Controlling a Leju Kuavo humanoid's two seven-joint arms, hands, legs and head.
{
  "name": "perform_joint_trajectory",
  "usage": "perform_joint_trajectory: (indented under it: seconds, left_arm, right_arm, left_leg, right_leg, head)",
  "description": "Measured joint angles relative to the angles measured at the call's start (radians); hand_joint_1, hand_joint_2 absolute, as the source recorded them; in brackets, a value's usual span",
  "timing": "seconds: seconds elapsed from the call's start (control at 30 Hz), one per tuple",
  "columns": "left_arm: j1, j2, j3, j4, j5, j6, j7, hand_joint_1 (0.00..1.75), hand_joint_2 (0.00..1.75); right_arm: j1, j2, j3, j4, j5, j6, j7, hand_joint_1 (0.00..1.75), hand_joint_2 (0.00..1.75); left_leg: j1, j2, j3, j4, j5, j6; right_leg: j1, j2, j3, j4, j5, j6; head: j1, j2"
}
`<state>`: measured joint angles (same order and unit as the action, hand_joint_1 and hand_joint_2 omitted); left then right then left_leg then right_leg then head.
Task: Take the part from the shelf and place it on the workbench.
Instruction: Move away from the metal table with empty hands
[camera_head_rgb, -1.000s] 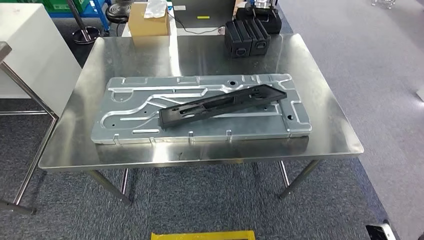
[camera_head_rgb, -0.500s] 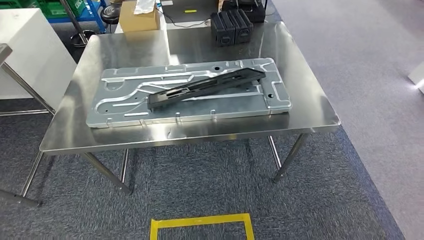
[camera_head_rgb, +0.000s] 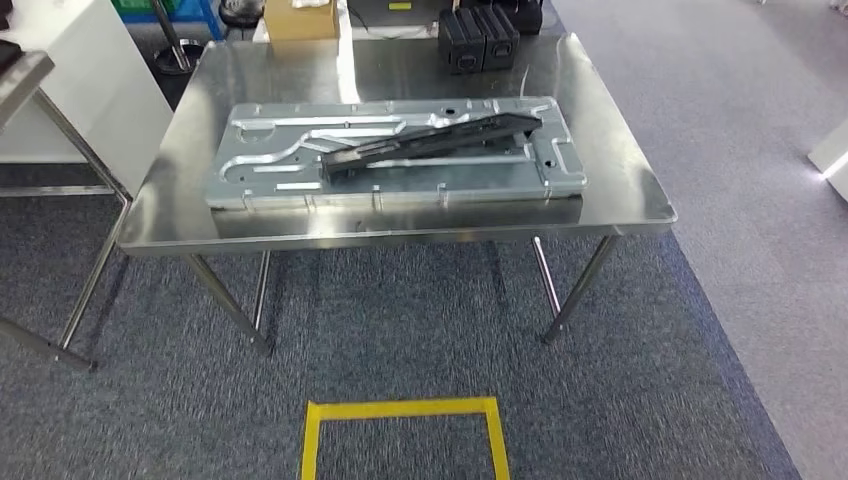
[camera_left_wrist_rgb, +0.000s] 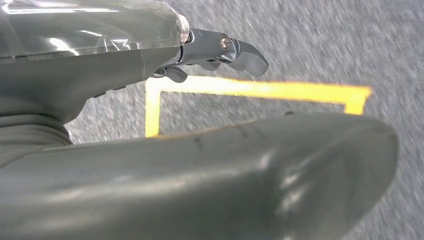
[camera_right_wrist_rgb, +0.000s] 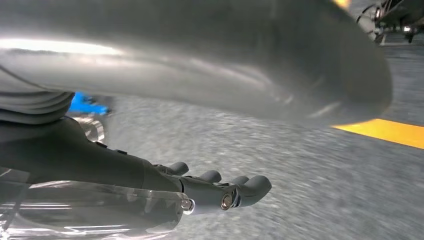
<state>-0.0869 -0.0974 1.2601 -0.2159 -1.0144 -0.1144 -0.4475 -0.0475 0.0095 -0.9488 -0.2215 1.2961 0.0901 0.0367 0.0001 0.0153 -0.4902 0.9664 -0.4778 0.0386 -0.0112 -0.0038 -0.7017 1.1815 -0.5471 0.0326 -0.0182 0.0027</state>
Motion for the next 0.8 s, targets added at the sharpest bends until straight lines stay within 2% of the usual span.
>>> perform_joint_trajectory:
  seconds: [0.03, 0.07, 0.1, 0.13, 0.17, 0.2, 0.23, 0.27, 0.3, 0.37, 0.4, 0.43, 0.47, 0.5, 0.53, 0.57, 0.6, 0.63, 0.67, 0.7, 0.73, 0.77, 0.8]
  left_arm:
    - [0.000, 0.000, -0.002, 0.000, -0.001, -0.003, 0.001, 0.00, 0.00]
    - [0.001, -0.001, -0.004, 0.000, -0.002, -0.005, 0.002, 0.00, 0.00]
    - [0.001, -0.002, -0.006, 0.000, -0.004, -0.008, 0.003, 0.00, 0.00]
    - [0.001, -0.003, -0.008, 0.000, -0.006, -0.010, 0.002, 0.00, 0.00]
    - [0.001, -0.004, -0.010, 0.000, -0.008, -0.011, 0.000, 0.00, 0.00]
    - [0.000, -0.004, -0.011, 0.000, -0.009, -0.011, -0.004, 0.00, 0.00]
    - [0.000, -0.005, -0.012, 0.000, -0.008, -0.011, -0.009, 0.00, 0.00]
    - [0.000, -0.005, -0.013, 0.000, -0.006, -0.011, -0.014, 0.00, 0.00]
    - [0.000, -0.005, -0.013, 0.000, -0.004, -0.011, -0.019, 0.00, 0.00]
    - [0.001, -0.005, -0.014, 0.000, -0.001, -0.010, -0.025, 0.00, 0.00]
    - [0.002, -0.004, -0.014, 0.000, -0.001, -0.007, -0.027, 0.00, 0.00]
    - [0.003, -0.004, -0.014, 0.000, -0.001, -0.004, -0.027, 0.00, 0.00]
    - [0.003, -0.003, -0.014, 0.000, -0.001, 0.000, -0.027, 0.00, 0.00]
    - [0.003, -0.002, -0.014, 0.000, -0.001, 0.004, -0.027, 0.00, 0.00]
    - [0.002, -0.002, -0.015, 0.000, -0.002, 0.009, -0.027, 0.00, 0.00]
    - [0.001, 0.000, -0.015, 0.000, -0.003, 0.013, -0.027, 0.00, 0.00]
    - [0.001, 0.002, -0.016, 0.000, -0.006, 0.015, -0.027, 0.00, 0.00]
    - [0.000, 0.006, -0.016, 0.000, -0.008, 0.016, -0.027, 0.00, 0.00]
    - [-0.001, 0.011, -0.017, 0.000, -0.011, 0.015, -0.028, 0.00, 0.00]
    - [-0.002, 0.017, -0.018, 0.000, -0.015, 0.014, -0.030, 0.00, 0.00]
    - [-0.004, 0.023, -0.021, 0.000, -0.018, 0.013, -0.033, 0.00, 0.00]
    - [-0.006, 0.028, -0.023, 0.000, -0.020, 0.012, -0.036, 0.00, 0.00]
    - [-0.007, 0.033, -0.024, 0.000, -0.021, 0.011, -0.041, 0.00, 0.00]
  right_arm:
    - [0.000, 0.000, 0.000, 0.002, 0.003, 0.000, 0.009, 0.00, 0.00]
    - [0.000, 0.000, 0.000, 0.003, 0.005, 0.000, 0.016, 0.00, 0.00]
    - [0.000, 0.000, 0.000, 0.004, 0.006, -0.001, 0.020, 0.00, 0.00]
    - [0.000, 0.000, 0.000, 0.004, 0.006, -0.002, 0.023, 0.00, 0.00]
    - [0.000, 0.000, 0.001, 0.004, 0.008, -0.003, 0.024, 0.00, 0.00]
    - [-0.002, 0.000, 0.002, 0.004, 0.011, -0.004, 0.025, 0.00, 0.00]
    - [-0.003, 0.000, 0.003, 0.004, 0.015, -0.005, 0.025, 0.00, 0.00]
    - [-0.004, 0.000, 0.005, 0.005, 0.020, -0.005, 0.024, 0.00, 0.00]
    - [-0.005, 0.001, 0.007, 0.005, 0.023, -0.006, 0.022, 0.00, 0.00]
    - [-0.006, 0.003, 0.012, 0.008, 0.027, -0.007, 0.013, 0.00, 0.00]
    - [-0.007, 0.005, 0.015, 0.009, 0.027, -0.010, 0.003, 0.00, 0.00]
    - [-0.009, 0.007, 0.017, 0.010, 0.027, -0.013, -0.009, 0.00, 0.00]
    - [-0.012, 0.009, 0.018, 0.011, 0.027, -0.017, -0.024, 0.00, 0.00]
    - [-0.015, 0.012, 0.018, 0.011, 0.027, -0.021, -0.040, 0.00, 0.00]
    - [-0.017, 0.015, 0.019, 0.011, 0.027, -0.025, -0.056, 0.00, 0.00]
    - [-0.019, 0.018, 0.020, 0.011, 0.026, -0.027, -0.069, 0.00, 0.00]
    - [-0.021, 0.022, 0.021, 0.011, 0.026, -0.029, -0.080, 0.00, 0.00]
    - [-0.022, 0.026, 0.023, 0.012, 0.026, -0.030, -0.087, 0.00, 0.00]
    - [-0.024, 0.030, 0.023, 0.012, 0.026, -0.031, -0.091, 0.00, 0.00]
    - [-0.025, 0.036, 0.024, 0.013, 0.026, -0.032, -0.092, 0.00, 0.00]
    - [-0.025, 0.042, 0.025, 0.013, 0.026, -0.034, -0.091, 0.00, 0.00]
    - [-0.026, 0.048, 0.025, 0.014, 0.026, -0.036, -0.087, 0.00, 0.00]
    - [-0.026, 0.053, 0.026, 0.015, 0.027, -0.037, -0.079, 0.00, 0.00]
  left_leg:
    - [0.000, 0.000, -0.016, 0.002, 0.012, -0.001]
    - [0.000, 0.000, -0.034, 0.004, 0.024, -0.003]
    - [0.001, 0.001, -0.050, 0.008, 0.035, -0.006]
    - [0.002, 0.001, -0.066, 0.013, 0.044, -0.010]
    - [0.003, 0.001, -0.082, 0.020, 0.052, -0.015]
    - [0.003, 0.000, -0.096, 0.028, 0.057, -0.020]
    - [0.003, 0.000, -0.106, 0.035, 0.063, -0.026]
    - [0.002, 0.000, -0.113, 0.041, 0.070, -0.032]
    - [0.001, 0.000, -0.118, 0.042, 0.077, -0.039]
    - [0.003, -0.001, -0.124, 0.044, 0.084, -0.053]
    - [0.005, -0.003, -0.132, 0.057, 0.066, -0.058]
    - [0.006, -0.004, -0.146, 0.088, 0.030, -0.062]
    - [0.007, -0.006, -0.163, 0.140, -0.021, -0.065]
    - [0.008, -0.006, -0.182, 0.205, -0.073, -0.067]
    - [0.008, -0.006, -0.195, 0.269, -0.108, -0.069]
    - [0.008, -0.006, -0.198, 0.315, -0.120, -0.069]
    - [0.008, -0.006, -0.186, 0.331, -0.108, -0.068]
    - [0.008, -0.006, -0.157, 0.312, -0.082, -0.065]
    - [0.007, -0.007, -0.111, 0.261, -0.055, -0.060]
    - [0.005, -0.007, -0.057, 0.187, -0.044, -0.053]
    - [0.003, -0.007, -0.004, 0.108, -0.045, -0.047]
    - [0.000, -0.007, 0.032, 0.050, -0.053, -0.042]
    - [-0.003, -0.007, 0.049, 0.014, -0.063, -0.038]
  right_leg:
    - [-0.002, 0.000, -0.010, 0.062, -0.031, 0.004]
    - [-0.005, 0.000, -0.010, 0.106, -0.037, 0.008]
    - [-0.008, 0.000, 0.006, 0.118, -0.019, 0.011]
    - [-0.011, 0.000, 0.040, 0.093, 0.010, 0.013]
    - [-0.013, 0.000, 0.093, 0.035, 0.034, 0.014]
    - [-0.014, 0.001, 0.153, -0.045, 0.039, 0.013]
    - [-0.013, 0.001, 0.203, -0.118, 0.032, 0.010]
    - [-0.010, 0.002, 0.236, -0.172, 0.019, 0.006]
    - [-0.007, 0.003, 0.248, -0.198, 0.009, 0.000]
    - [-0.007, 0.000, 0.237, -0.202, 0.020, -0.016]
    - [-0.008, -0.002, 0.228, -0.202, 0.029, -0.026]
    - [-0.009, -0.004, 0.216, -0.204, 0.040, -0.035]
    - [-0.008, -0.006, 0.203, -0.204, 0.051, -0.041]
    - [-0.006, -0.006, 0.188, -0.203, 0.062, -0.045]
    - [-0.004, -0.007, 0.173, -0.201, 0.073, -0.047]
    - [-0.002, -0.007, 0.157, -0.197, 0.084, -0.047]
    - [0.000, -0.007, 0.140, -0.193, 0.093, -0.047]
    - [0.002, -0.006, 0.123, -0.188, 0.102, -0.046]
    - [0.003, -0.006, 0.108, -0.183, 0.110, -0.044]
    - [0.005, -0.006, 0.096, -0.178, 0.118, -0.042]
    - [0.007, -0.007, 0.087, -0.175, 0.126, -0.038]
    - [0.007, -0.007, 0.081, -0.174, 0.134, -0.034]
    - [0.007, -0.008, 0.078, -0.175, 0.143, -0.029]
  head:
    - [0.001, 0.000]
    - [0.001, 0.000]
    - [0.001, 0.000]
    - [0.001, 0.000]
    - [0.001, 0.000]
    - [0.001, 0.000]
    - [0.001, 0.000]
    - [0.001, 0.000]
    - [0.001, 0.000]
    - [0.001, 0.000]
    - [0.000, 0.000]
    - [0.000, 0.000]
    - [-0.001, 0.000]
    - [-0.002, 0.000]
    - [-0.002, 0.000]
    - [-0.002, 0.000]
    - [-0.002, 0.000]
    - [-0.002, 0.000]
    - [-0.002, 0.000]
    - [-0.002, 0.000]
    - [-0.002, 0.000]
    - [-0.001, 0.000]
    - [-0.001, 0.000]
